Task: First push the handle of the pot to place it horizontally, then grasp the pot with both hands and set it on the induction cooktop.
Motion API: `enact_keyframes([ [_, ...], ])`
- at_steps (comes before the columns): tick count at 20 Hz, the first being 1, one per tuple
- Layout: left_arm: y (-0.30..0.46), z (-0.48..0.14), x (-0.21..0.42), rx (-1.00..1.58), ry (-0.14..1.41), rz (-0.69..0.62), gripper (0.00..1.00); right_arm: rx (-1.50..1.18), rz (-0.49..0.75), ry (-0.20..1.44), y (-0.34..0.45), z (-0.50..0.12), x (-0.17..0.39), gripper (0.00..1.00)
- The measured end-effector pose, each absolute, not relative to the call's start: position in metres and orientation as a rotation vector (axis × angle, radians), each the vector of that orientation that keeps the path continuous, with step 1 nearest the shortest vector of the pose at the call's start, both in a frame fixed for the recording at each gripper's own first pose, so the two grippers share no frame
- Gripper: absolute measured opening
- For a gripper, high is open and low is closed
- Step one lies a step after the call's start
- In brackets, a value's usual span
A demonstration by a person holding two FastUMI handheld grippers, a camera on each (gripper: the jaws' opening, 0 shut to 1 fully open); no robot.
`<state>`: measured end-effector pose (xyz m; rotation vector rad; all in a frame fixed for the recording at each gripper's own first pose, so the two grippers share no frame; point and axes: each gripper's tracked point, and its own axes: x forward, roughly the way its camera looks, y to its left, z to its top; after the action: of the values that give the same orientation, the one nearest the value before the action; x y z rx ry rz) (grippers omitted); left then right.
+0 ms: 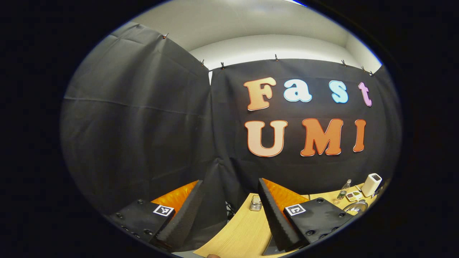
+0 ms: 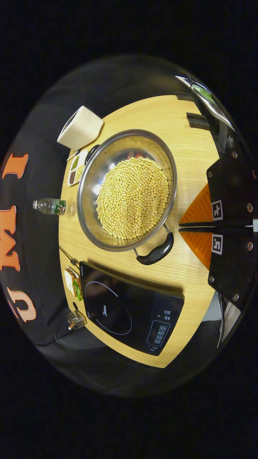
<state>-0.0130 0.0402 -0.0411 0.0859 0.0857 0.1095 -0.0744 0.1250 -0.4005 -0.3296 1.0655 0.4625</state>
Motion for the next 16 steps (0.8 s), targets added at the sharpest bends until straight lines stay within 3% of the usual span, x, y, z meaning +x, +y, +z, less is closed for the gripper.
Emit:
enact_keyframes([
  [16, 0.064, -0.043, -0.018, 0.102, 0.09, 0.172, 0.97, -0.366, 0.496, 1.111, 0.159, -0.425, -0.062, 0.0],
])
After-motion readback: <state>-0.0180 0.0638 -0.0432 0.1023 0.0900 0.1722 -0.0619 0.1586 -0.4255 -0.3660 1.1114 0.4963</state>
